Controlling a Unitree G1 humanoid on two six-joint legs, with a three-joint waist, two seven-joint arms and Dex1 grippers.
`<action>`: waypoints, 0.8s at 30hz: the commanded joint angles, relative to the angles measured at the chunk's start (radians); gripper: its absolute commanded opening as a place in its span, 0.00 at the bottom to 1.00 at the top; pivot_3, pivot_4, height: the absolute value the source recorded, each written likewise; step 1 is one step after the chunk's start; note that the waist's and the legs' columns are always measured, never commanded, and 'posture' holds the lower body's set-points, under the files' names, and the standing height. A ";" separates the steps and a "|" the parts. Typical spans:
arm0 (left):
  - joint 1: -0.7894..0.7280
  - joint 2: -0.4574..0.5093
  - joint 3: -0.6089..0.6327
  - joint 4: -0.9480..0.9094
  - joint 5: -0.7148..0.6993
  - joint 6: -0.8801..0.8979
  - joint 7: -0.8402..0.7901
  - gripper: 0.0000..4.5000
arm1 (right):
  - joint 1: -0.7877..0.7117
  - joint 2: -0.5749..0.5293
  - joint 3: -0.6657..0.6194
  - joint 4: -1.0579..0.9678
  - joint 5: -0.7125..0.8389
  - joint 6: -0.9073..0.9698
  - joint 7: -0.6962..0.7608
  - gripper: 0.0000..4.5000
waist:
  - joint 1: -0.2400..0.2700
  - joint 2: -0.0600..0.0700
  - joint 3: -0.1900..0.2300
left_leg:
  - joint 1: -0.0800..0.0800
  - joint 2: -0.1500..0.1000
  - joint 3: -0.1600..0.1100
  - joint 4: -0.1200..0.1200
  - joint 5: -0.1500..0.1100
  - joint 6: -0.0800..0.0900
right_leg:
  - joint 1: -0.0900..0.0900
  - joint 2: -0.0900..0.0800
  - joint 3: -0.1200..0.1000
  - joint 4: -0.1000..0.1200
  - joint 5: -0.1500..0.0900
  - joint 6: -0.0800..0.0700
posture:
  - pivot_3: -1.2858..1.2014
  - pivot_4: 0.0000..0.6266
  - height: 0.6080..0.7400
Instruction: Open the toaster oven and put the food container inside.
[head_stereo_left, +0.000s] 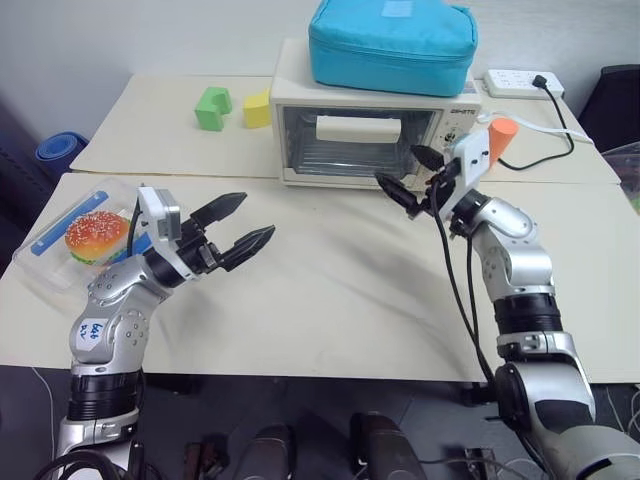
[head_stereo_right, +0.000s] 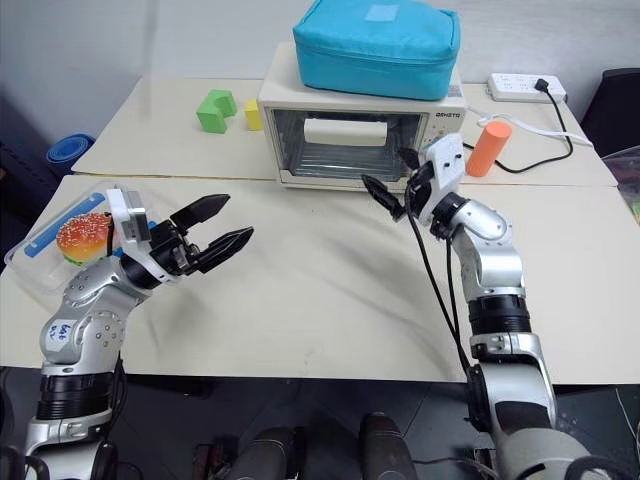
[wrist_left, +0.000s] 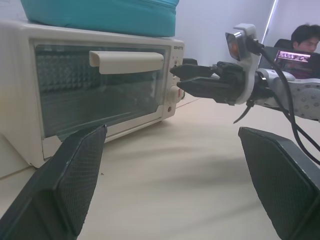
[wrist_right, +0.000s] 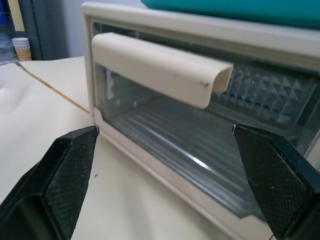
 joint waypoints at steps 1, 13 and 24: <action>-0.017 -0.003 0.005 -0.006 0.010 -0.028 -0.008 1.00 | -0.064 0.019 -0.007 0.039 0.004 -0.058 0.023 0.99 | 0.000 0.000 0.000 | 0.000 0.000 0.000 0.000 0.000 0.000 | 0.000 0.000 0.000 0.000 0.000 0.000 | 0.52 0.24 1.00; -0.016 -0.003 0.030 0.004 0.017 -0.041 -0.003 1.00 | 0.023 0.040 0.024 -0.133 0.026 0.035 0.082 0.99 | -0.001 0.000 0.000 | -0.001 0.001 0.000 0.000 0.000 0.000 | -0.001 0.000 0.000 0.002 0.000 0.000 | 0.52 0.24 1.00; -0.322 -0.023 0.024 0.357 0.146 -0.180 0.069 0.47 | 0.214 0.010 0.086 -0.334 0.001 0.082 0.109 1.00 | 0.002 0.000 0.000 | -0.001 0.000 0.002 0.001 0.000 0.000 | -0.001 0.001 -0.002 0.002 0.000 0.000 | 0.52 0.24 1.00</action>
